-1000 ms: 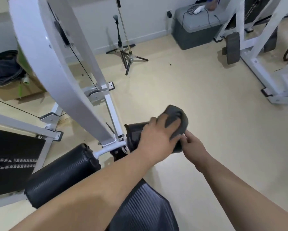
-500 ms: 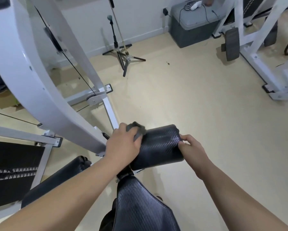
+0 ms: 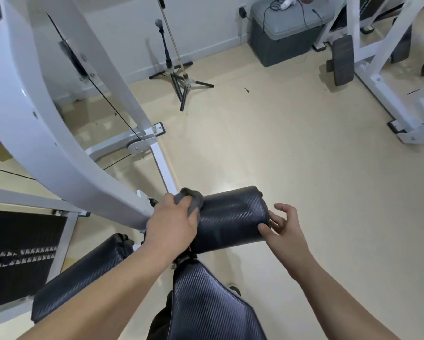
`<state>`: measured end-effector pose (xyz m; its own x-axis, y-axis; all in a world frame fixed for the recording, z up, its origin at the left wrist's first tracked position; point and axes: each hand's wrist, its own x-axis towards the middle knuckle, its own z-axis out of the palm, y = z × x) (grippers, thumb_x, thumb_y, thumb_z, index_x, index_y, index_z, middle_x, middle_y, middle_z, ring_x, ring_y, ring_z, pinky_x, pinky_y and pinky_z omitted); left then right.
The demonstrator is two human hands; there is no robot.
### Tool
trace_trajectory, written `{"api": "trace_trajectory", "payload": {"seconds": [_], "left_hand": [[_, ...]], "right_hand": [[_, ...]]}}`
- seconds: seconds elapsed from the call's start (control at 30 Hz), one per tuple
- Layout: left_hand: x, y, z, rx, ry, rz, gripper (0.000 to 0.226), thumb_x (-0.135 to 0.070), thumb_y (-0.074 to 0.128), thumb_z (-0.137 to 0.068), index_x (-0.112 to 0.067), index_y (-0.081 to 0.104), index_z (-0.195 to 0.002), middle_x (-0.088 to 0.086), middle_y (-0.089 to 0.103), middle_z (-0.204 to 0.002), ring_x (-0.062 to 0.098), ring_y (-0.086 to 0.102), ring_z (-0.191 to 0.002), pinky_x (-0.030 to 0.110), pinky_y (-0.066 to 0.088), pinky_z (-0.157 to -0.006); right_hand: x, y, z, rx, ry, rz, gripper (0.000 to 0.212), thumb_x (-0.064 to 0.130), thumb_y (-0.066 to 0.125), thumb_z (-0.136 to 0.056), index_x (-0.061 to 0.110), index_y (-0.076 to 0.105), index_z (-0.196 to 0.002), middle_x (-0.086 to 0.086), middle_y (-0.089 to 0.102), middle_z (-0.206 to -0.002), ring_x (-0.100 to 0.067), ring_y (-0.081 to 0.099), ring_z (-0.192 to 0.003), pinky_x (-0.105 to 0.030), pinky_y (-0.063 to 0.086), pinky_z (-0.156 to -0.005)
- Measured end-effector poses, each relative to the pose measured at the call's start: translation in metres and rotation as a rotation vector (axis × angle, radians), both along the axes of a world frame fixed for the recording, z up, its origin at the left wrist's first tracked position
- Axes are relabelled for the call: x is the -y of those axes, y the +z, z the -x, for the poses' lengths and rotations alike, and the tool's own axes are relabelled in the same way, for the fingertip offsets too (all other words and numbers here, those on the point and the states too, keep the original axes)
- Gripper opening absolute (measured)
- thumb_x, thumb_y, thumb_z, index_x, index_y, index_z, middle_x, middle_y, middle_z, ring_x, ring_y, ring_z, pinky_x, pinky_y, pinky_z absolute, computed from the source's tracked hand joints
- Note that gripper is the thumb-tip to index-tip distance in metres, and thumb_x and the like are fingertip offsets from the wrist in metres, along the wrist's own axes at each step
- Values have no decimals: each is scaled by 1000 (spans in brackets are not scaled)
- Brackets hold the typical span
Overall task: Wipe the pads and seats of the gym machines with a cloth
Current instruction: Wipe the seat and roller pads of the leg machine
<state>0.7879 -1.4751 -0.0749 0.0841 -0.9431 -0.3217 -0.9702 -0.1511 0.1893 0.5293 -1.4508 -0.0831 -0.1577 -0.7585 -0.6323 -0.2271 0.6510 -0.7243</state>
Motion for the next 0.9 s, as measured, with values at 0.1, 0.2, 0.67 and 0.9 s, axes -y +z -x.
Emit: {"api": "trace_trajectory", "payload": {"seconds": [0.1, 0.2, 0.67, 0.9], "left_hand": [[24, 7, 32, -129, -50, 86, 39, -52, 44, -101, -34, 55, -135, 8, 50, -121, 36, 56, -101, 43, 53, -78], [33, -2, 70, -120, -251, 110, 40, -54, 41, -102, -36, 53, -136, 4, 48, -128, 31, 52, -104, 37, 51, -74], [42, 8, 37, -145, -144, 140, 37, -48, 48, -100, -29, 61, -129, 10, 52, -115, 35, 55, -88, 40, 53, -67], [6, -13, 50, -61, -391, 123, 48, -49, 52, -96, -38, 50, -143, 8, 55, -119, 33, 54, -88, 37, 53, -58]], "right_hand": [[29, 11, -3, 8, 39, -79, 67, 35, 70, -92, 45, 40, -151, 12, 55, -141, -14, 53, -134, -37, 43, -111], [41, 10, -16, -10, 105, -26, 61, 45, 63, -99, 42, 41, -156, 22, 51, -146, -7, 46, -140, -28, 36, -113], [2, -5, 10, -21, 32, -114, 23, 0, 67, -84, 18, 58, -96, 15, 62, -135, -8, 54, -132, -36, 48, -99], [35, 12, -19, -24, 109, 12, 61, 26, 66, -99, 37, 44, -155, 33, 53, -136, 2, 52, -129, -25, 38, -109]]}}
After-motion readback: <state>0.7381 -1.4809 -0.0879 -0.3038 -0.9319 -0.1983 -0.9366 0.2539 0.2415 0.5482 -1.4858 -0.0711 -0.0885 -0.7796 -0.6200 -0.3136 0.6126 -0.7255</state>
